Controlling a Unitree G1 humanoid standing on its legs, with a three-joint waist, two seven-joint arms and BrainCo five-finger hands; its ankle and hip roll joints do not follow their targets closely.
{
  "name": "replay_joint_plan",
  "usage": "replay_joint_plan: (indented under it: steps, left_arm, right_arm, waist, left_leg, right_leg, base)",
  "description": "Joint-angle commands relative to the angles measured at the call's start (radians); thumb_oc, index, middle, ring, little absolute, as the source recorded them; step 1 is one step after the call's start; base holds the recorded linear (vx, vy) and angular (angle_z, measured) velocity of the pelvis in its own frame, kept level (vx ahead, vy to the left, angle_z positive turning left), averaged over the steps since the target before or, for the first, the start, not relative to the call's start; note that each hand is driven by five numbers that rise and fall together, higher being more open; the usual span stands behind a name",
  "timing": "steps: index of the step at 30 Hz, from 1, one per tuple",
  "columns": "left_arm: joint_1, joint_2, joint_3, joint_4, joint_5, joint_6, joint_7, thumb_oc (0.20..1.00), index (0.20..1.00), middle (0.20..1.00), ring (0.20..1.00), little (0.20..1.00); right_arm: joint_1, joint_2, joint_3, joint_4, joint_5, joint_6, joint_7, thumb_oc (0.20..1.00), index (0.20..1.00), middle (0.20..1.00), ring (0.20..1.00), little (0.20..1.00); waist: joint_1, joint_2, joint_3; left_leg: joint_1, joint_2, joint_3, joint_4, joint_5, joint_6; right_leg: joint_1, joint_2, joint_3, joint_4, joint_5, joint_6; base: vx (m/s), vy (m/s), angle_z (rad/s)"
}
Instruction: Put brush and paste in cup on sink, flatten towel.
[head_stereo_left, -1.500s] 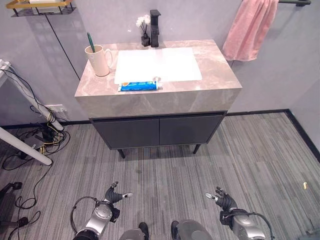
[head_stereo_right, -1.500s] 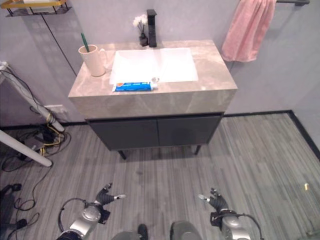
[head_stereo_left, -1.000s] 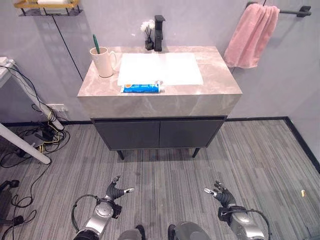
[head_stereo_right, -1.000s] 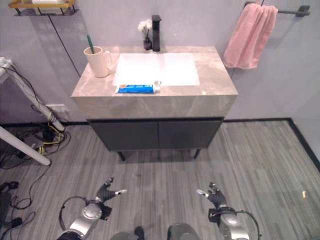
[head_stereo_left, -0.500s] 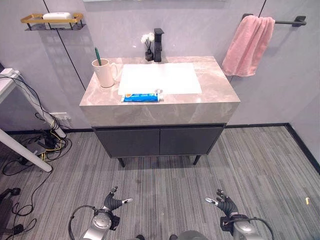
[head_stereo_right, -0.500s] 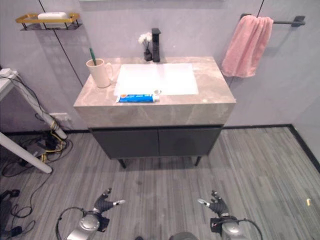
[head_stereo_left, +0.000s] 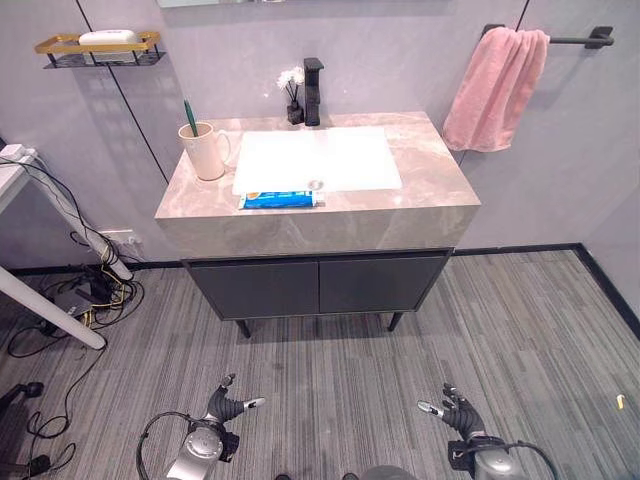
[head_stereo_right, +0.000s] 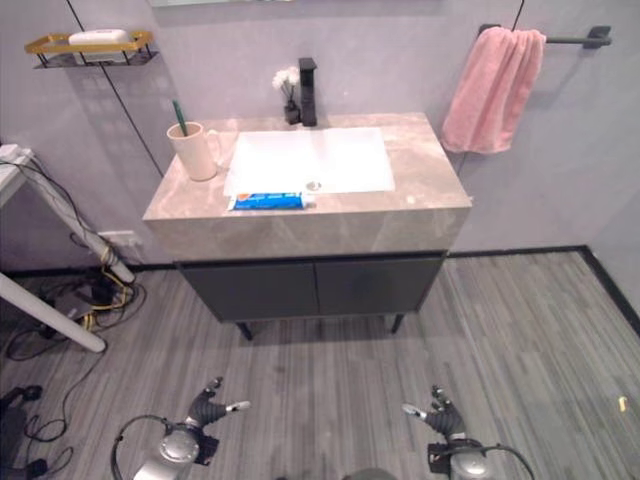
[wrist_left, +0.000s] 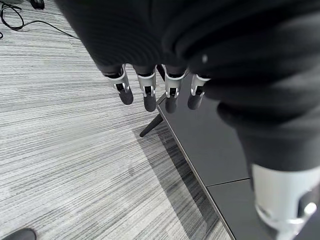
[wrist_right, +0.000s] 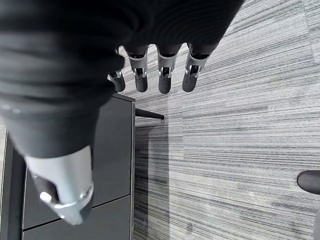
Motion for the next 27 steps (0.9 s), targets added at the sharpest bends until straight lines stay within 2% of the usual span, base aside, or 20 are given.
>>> replay_joint_plan:
  steps: [1, 3, 4, 6, 7, 8, 9, 10, 11, 12, 13, 15, 18, 19, 22, 23, 25, 26, 27]
  left_arm:
    - [-0.059, -0.003, 0.035, -0.019, -0.054, -0.055, 0.043, 1.0, 1.0, 1.0, 1.0, 1.0]
    - [-0.059, -0.003, 0.035, -0.019, -0.055, -0.055, 0.043, 1.0, 1.0, 1.0, 1.0, 1.0]
    - [-0.075, -0.017, 0.047, -0.034, -0.12, -0.058, 0.038, 1.0, 1.0, 1.0, 1.0, 1.0]
    - [-0.089, -0.01, 0.03, -0.055, -0.093, -0.065, 0.034, 1.0, 1.0, 1.0, 1.0, 1.0]
    - [-0.089, -0.011, 0.031, -0.063, -0.107, -0.066, 0.039, 1.0, 1.0, 1.0, 1.0, 1.0]
    - [-0.092, -0.013, 0.031, -0.068, -0.106, -0.066, 0.041, 1.0, 1.0, 1.0, 1.0, 1.0]
    - [-0.097, -0.016, 0.023, -0.068, -0.081, -0.066, 0.048, 1.0, 1.0, 1.0, 1.0, 1.0]
    - [-0.097, -0.016, 0.023, -0.068, -0.081, -0.066, 0.049, 1.0, 1.0, 1.0, 1.0, 1.0]
    - [-0.098, -0.012, 0.01, -0.07, -0.042, -0.063, 0.058, 1.0, 1.0, 1.0, 1.0, 1.0]
    - [-0.096, -0.005, -0.016, -0.07, 0.017, -0.057, 0.071, 1.0, 1.0, 1.0, 1.0, 1.0]
    - [-0.095, -0.005, -0.017, -0.07, 0.017, -0.057, 0.071, 1.0, 1.0, 1.0, 1.0, 1.0]
    - [-0.095, -0.007, -0.029, -0.064, 0.028, -0.055, 0.08, 1.0, 1.0, 1.0, 1.0, 1.0]
    - [-0.093, -0.009, -0.028, -0.053, 0.027, -0.055, 0.093, 1.0, 1.0, 1.0, 1.0, 1.0]
    - [-0.078, -0.016, -0.018, -0.027, 0.021, -0.053, 0.096, 1.0, 1.0, 1.0, 1.0, 1.0]
    - [-0.073, -0.018, -0.025, -0.016, 0.028, -0.056, 0.103, 1.0, 1.0, 1.0, 1.0, 1.0]
    - [-0.066, -0.019, -0.023, -0.019, 0.017, -0.06, 0.104, 1.0, 1.0, 1.0, 1.0, 1.0]
    - [-0.066, -0.018, -0.021, -0.016, 0.009, -0.061, 0.102, 1.0, 1.0, 1.0, 1.0, 1.0]
    - [-0.067, -0.016, -0.028, -0.021, 0.016, -0.059, 0.102, 1.0, 1.0, 1.0, 1.0, 1.0]
    - [-0.067, -0.015, -0.029, -0.021, 0.016, -0.059, 0.103, 1.0, 1.0, 1.0, 1.0, 1.0]
  right_arm:
    - [-0.032, -0.036, 0.008, -0.091, -0.041, -0.048, -0.023, 1.0, 1.0, 1.0, 1.0, 1.0]
    - [-0.033, -0.036, 0.008, -0.092, -0.041, -0.047, -0.023, 1.0, 1.0, 1.0, 1.0, 1.0]
    - [-0.032, -0.051, 0.013, -0.143, -0.059, -0.042, -0.029, 1.0, 1.0, 1.0, 1.0, 1.0]
    - [-0.029, -0.061, 0.01, -0.163, -0.063, -0.044, -0.023, 1.0, 1.0, 1.0, 1.0, 1.0]
    - [-0.027, -0.063, 0.008, -0.166, -0.064, -0.041, -0.028, 1.0, 1.0, 1.0, 1.0, 1.0]
    - [-0.025, -0.063, 0.008, -0.175, -0.067, -0.039, -0.031, 1.0, 1.0, 1.0, 1.0, 1.0]
    - [-0.025, -0.063, 0.012, -0.177, -0.076, -0.035, -0.035, 1.0, 1.0, 1.0, 1.0, 1.0]
    - [-0.025, -0.063, 0.012, -0.177, -0.076, -0.035, -0.035, 1.0, 1.0, 1.0, 1.0, 1.0]
    - [-0.026, -0.059, 0.018, -0.173, -0.078, -0.034, -0.04, 1.0, 1.0, 1.0, 1.0, 1.0]
    - [-0.029, -0.056, 0.028, -0.166, -0.086, -0.038, -0.048, 1.0, 1.0, 1.0, 1.0, 1.0]
    - [-0.029, -0.056, 0.028, -0.165, -0.087, -0.039, -0.048, 1.0, 1.0, 1.0, 1.0, 1.0]
    - [-0.039, -0.055, 0.048, -0.156, -0.099, -0.04, -0.058, 1.0, 1.0, 1.0, 1.0, 1.0]
    - [-0.065, -0.057, 0.075, -0.151, -0.129, -0.037, -0.066, 1.0, 1.0, 1.0, 1.0, 1.0]
    - [-0.076, -0.056, 0.102, -0.151, -0.162, -0.027, -0.056, 1.0, 1.0, 1.0, 1.0, 1.0]
    - [-0.085, -0.05, 0.12, -0.148, -0.17, -0.022, -0.058, 1.0, 1.0, 1.0, 1.0, 1.0]
    - [-0.08, -0.043, 0.131, -0.162, -0.172, -0.018, -0.043, 1.0, 1.0, 1.0, 1.0, 1.0]
    - [-0.08, -0.044, 0.138, -0.164, -0.185, -0.015, -0.041, 1.0, 1.0, 1.0, 1.0, 1.0]
    - [-0.085, -0.043, 0.153, -0.172, -0.209, -0.008, -0.034, 1.0, 1.0, 1.0, 1.0, 1.0]
    - [-0.085, -0.043, 0.153, -0.172, -0.209, -0.008, -0.034, 1.0, 1.0, 1.0, 1.0, 1.0]
  waist:
    - [-0.019, -0.054, 0.036]
    - [-0.022, -0.053, 0.034]
    - [-0.017, -0.061, 0.063]
    - [-0.018, -0.066, 0.078]
    - [-0.021, -0.064, 0.076]
    - [-0.022, -0.062, 0.077]
    - [-0.018, -0.061, 0.072]
    - [-0.017, -0.062, 0.072]
    - [-0.012, -0.056, 0.067]
    - [0.005, -0.043, 0.064]
    - [0.005, -0.045, 0.064]
    - [0.015, -0.037, 0.063]
    - [0.022, -0.028, 0.057]
    - [0.03, -0.013, 0.032]
    - [0.047, -0.011, 0.023]
    - [0.054, -0.019, 0.009]
    - [0.059, -0.025, 0.004]
    - [0.06, -0.037, -0.007]
    - [0.062, -0.039, -0.008]
  left_leg:
    - [-0.066, -0.013, 0.044, 0.179, -0.009, -0.03]
    - [-0.074, -0.012, 0.041, 0.187, -0.012, -0.031]
    - [-0.143, -0.001, 0.029, 0.3, 0.063, -0.064]
    - [-0.201, -0.006, 0.026, 0.382, 0.1, -0.076]
    - [-0.215, -0.002, 0.033, 0.38, 0.106, -0.073]
    - [-0.23, -0.004, 0.039, 0.356, 0.106, -0.069]
    - [-0.271, -0.012, 0.063, 0.266, 0.088, -0.05]
    - [-0.269, -0.014, 0.064, 0.263, 0.088, -0.049]
    - [-0.281, -0.014, 0.066, 0.196, 0.096, -0.039]
    - [-0.305, -0.013, 0.061, 0.037, 0.165, -0.038]
    - [-0.298, -0.016, 0.062, 0.026, 0.17, -0.037]
    - [-0.317, -0.012, 0.052, -0.095, 0.204, -0.037]
    - [-0.353, 0.01, 0.051, -0.118, 0.213, -0.049]
    - [-0.319, 0.021, 0.042, -0.118, 0.231, -0.046]
    - [-0.284, 0.022, 0.036, -0.115, 0.257, -0.044]
    - [-0.276, 0.015, 0.047, -0.091, 0.249, -0.032]
    - [-0.273, 0.006, 0.051, -0.069, 0.235, -0.019]
    - [-0.277, -0.02, 0.066, -0.016, 0.19, 0.005]
    - [-0.279, -0.021, 0.068, -0.012, 0.187, 0.006]
  right_leg:
    - [0.039, -0.015, 0.056, -0.107, 0.09, 0.063]
    - [0.036, -0.014, 0.054, -0.106, 0.091, 0.063]
    - [0.038, -0.014, 0.049, -0.103, 0.095, 0.051]
    - [0.045, -0.021, 0.042, -0.103, 0.094, 0.043]
    - [0.048, -0.025, 0.037, -0.105, 0.09, 0.042]
    - [0.054, -0.029, 0.034, -0.111, 0.089, 0.044]
    - [0.074, -0.039, 0.032, -0.141, 0.089, 0.051]
    - [0.075, -0.041, 0.032, -0.144, 0.088, 0.052]
    - [0.084, -0.035, 0.035, -0.16, 0.091, 0.057]
    - [0.111, -0.022, 0.047, -0.191, 0.093, 0.067]
    - [0.113, -0.025, 0.047, -0.193, 0.092, 0.068]
    - [0.13, -0.021, 0.06, -0.204, 0.083, 0.074]
    - [0.158, -0.016, 0.096, -0.206, 0.066, 0.077]
    - [0.198, -0.009, 0.141, -0.223, 0.043, 0.079]
    - [0.231, -0.022, 0.179, -0.225, 0.026, 0.079]
    - [0.255, -0.055, 0.19, -0.213, 0.016, 0.089]
    - [0.249, -0.069, 0.198, -0.185, 0.009, 0.092]
    - [0.236, -0.095, 0.196, -0.116, 0.033, 0.119]
    - [0.235, -0.097, 0.198, -0.114, 0.03, 0.12]
  base:
    - [-0.08, -0.089, 0.0]
    - [-0.05, -0.056, 0.07]
    - [-0.08, -0.095, 0.24]
    - [-0.02, -0.084, 0.25]
    - [0.07, -0.03, 0.12]
    - [0.14, -0.001, 0.25]
    - [0.12, 0.004, 0.34]
    - [0.17, 0.017, 0.37]
    - [0.25, 0.035, 0.15]
    - [0.25, 0.033, 0.03]
    - [0.26, 0.034, -0.01]
    - [0.19, 0.029, -0.07]
    - [0.31, 0.061, -0.25]
    - [0.35, 0.084, -0.64]
    - [0.4, 0.137, -1.05]
    - [0.4, 0.153, -0.96]
    - [0.36, 0.14, -0.57]
    - [0.34, 0.137, -0.23]
    - [0.32, 0.142, -0.04]
